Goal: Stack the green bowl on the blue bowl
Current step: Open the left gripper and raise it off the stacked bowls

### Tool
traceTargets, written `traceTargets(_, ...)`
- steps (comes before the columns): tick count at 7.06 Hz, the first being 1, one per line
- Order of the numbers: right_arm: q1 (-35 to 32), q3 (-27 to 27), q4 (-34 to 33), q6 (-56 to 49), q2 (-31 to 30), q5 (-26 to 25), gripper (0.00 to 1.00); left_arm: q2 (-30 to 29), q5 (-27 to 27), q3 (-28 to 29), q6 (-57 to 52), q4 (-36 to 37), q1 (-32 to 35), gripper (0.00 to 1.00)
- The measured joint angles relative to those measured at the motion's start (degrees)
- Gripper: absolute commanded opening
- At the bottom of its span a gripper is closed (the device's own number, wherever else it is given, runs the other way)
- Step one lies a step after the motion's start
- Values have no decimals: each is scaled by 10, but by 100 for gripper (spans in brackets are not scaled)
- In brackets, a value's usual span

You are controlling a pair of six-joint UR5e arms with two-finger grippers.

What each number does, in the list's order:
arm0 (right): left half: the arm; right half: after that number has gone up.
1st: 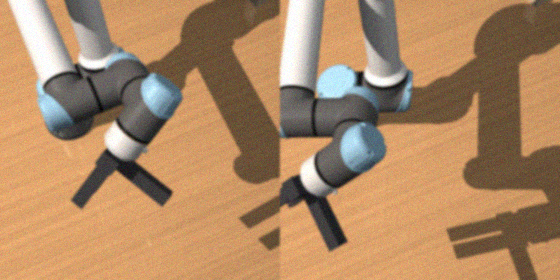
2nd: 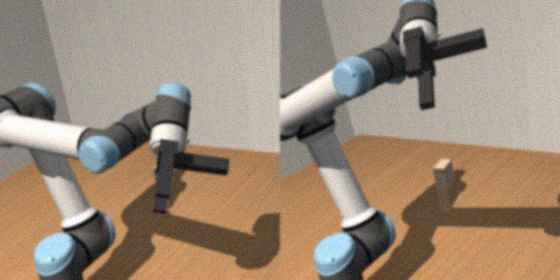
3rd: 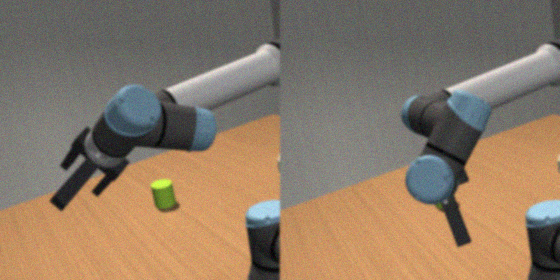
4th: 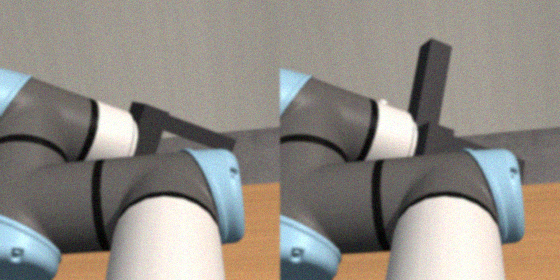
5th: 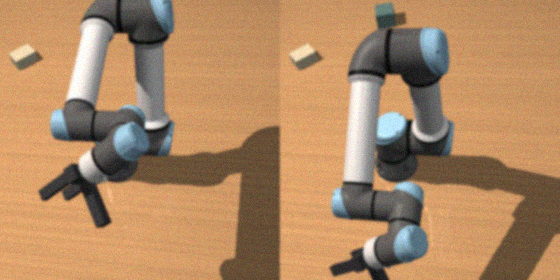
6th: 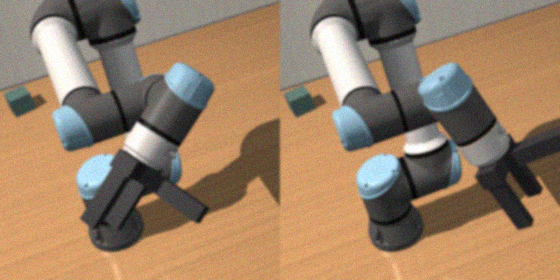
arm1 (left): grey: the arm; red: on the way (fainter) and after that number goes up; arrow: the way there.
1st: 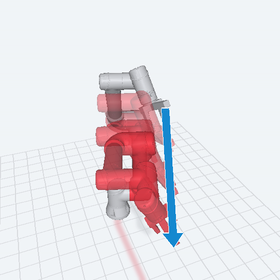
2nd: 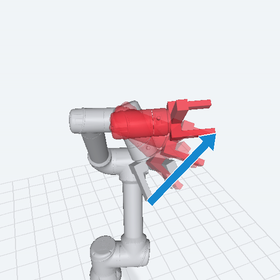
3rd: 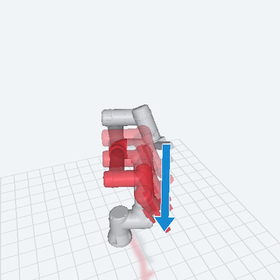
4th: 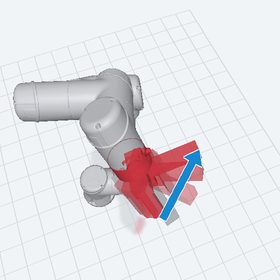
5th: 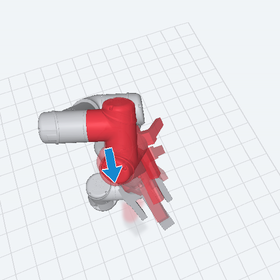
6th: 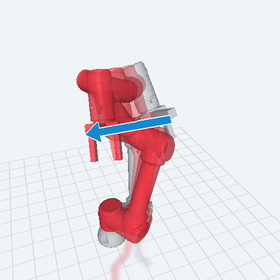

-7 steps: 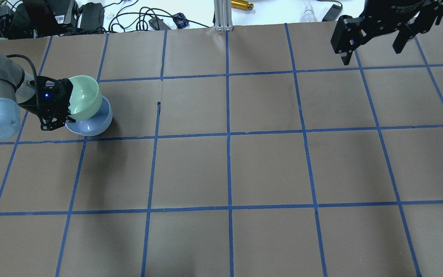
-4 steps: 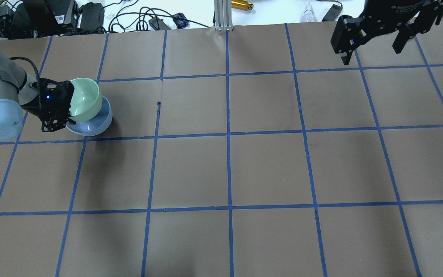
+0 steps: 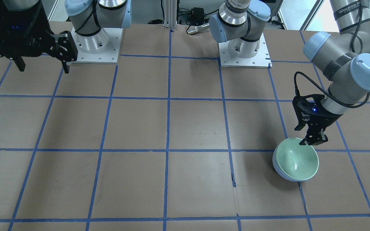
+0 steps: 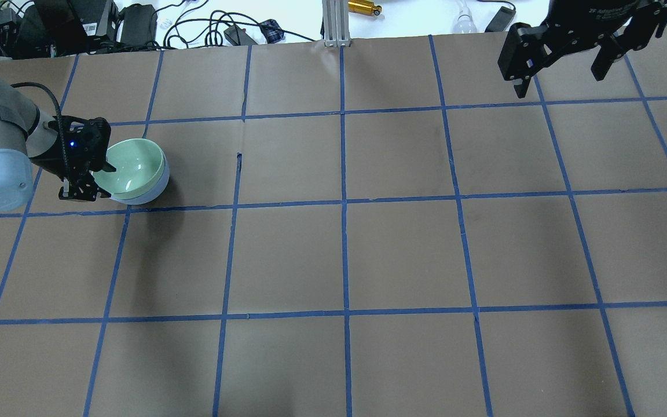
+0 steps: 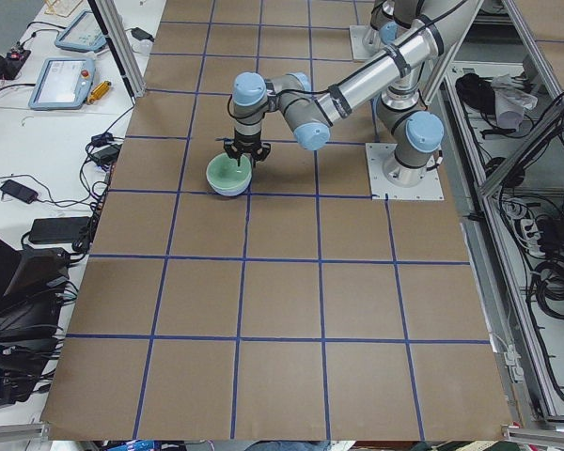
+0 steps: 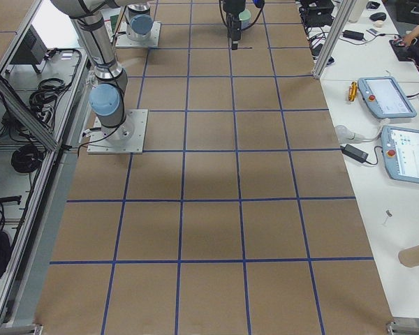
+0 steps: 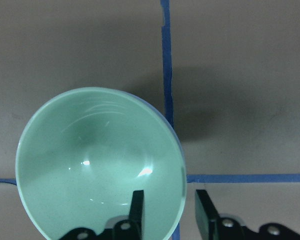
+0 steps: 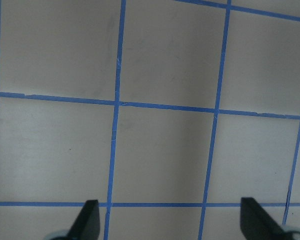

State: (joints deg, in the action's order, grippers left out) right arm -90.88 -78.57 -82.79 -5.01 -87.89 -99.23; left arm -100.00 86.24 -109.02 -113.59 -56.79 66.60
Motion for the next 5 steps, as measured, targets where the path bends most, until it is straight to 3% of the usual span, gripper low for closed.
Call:
traceTargets(3,0,0,0,0,0,0,100,36,-18,8,82,-41,20,84)
traceTargets(5,0,0,0,0,0,0,100,63,-23,33,198,-102,61,84)
